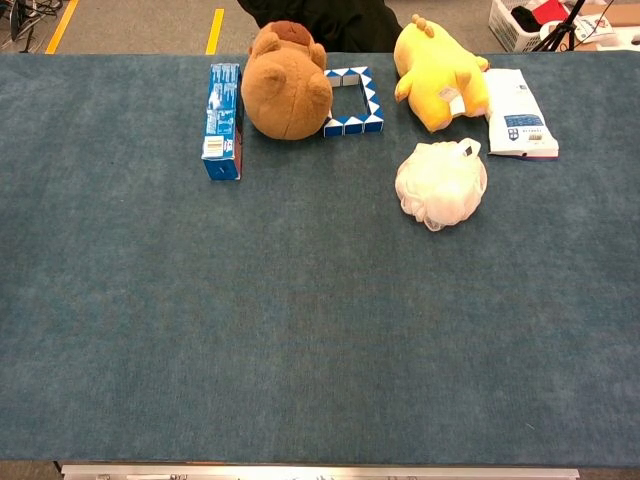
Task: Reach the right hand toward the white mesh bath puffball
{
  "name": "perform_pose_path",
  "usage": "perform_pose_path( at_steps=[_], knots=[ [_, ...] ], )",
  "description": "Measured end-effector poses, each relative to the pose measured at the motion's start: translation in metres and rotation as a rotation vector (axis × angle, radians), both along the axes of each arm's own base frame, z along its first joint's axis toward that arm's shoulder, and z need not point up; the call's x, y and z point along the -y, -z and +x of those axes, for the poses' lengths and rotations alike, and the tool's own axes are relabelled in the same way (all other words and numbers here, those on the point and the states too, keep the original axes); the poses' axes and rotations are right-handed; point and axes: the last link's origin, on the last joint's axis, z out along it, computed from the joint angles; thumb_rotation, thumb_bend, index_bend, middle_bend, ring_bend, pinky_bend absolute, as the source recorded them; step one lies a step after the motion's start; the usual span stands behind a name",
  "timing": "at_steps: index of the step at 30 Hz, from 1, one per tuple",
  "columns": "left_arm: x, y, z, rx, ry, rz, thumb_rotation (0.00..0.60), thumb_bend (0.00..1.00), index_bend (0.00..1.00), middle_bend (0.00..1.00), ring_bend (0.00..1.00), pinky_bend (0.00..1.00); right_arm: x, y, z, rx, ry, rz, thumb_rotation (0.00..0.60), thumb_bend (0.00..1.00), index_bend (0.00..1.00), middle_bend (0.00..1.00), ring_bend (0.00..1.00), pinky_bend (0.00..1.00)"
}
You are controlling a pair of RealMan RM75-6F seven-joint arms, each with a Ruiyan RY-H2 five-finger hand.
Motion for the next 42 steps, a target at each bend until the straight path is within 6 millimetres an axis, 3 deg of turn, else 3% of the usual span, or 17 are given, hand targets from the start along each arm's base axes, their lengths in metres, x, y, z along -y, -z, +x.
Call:
perform_pose_path(
  at_steps=[8, 14, 24, 32, 42],
  knots=[
    [-0.003, -0.001, 0.005, 0.097, 0.042, 0.014, 0.6, 0.46, 0.75, 0.19, 0.0, 0.0, 0.002, 0.002, 0.005, 0.026, -0.025, 0.012, 0.6, 0.39, 0.64, 0.19, 0.0, 0.0],
    [-0.007, 0.0, 0.014, 0.24, 0.108, -0.018, 0.6, 0.46, 0.76, 0.2, 0.0, 0.0, 0.009, 0.009, 0.02, 0.089, -0.117, 0.038, 0.6, 0.39, 0.64, 0.19, 0.0, 0.0],
    [-0.02, 0.014, 0.037, 0.443, 0.26, -0.184, 0.6, 0.46, 0.76, 0.2, 0.0, 0.0, 0.029, 0.043, 0.061, 0.193, -0.332, 0.137, 0.6, 0.39, 0.64, 0.2, 0.0, 0.0],
    [-0.036, 0.033, 0.062, 0.525, 0.382, -0.322, 0.6, 0.46, 0.76, 0.2, 0.0, 0.0, 0.041, 0.068, 0.093, 0.213, -0.467, 0.222, 0.6, 0.39, 0.64, 0.2, 0.0, 0.0],
    [-0.043, 0.044, 0.079, 0.576, 0.439, -0.369, 0.6, 0.46, 0.76, 0.2, 0.0, 0.0, 0.051, 0.094, 0.133, 0.237, -0.607, 0.302, 0.6, 0.39, 0.64, 0.2, 0.0, 0.0]
  ],
)
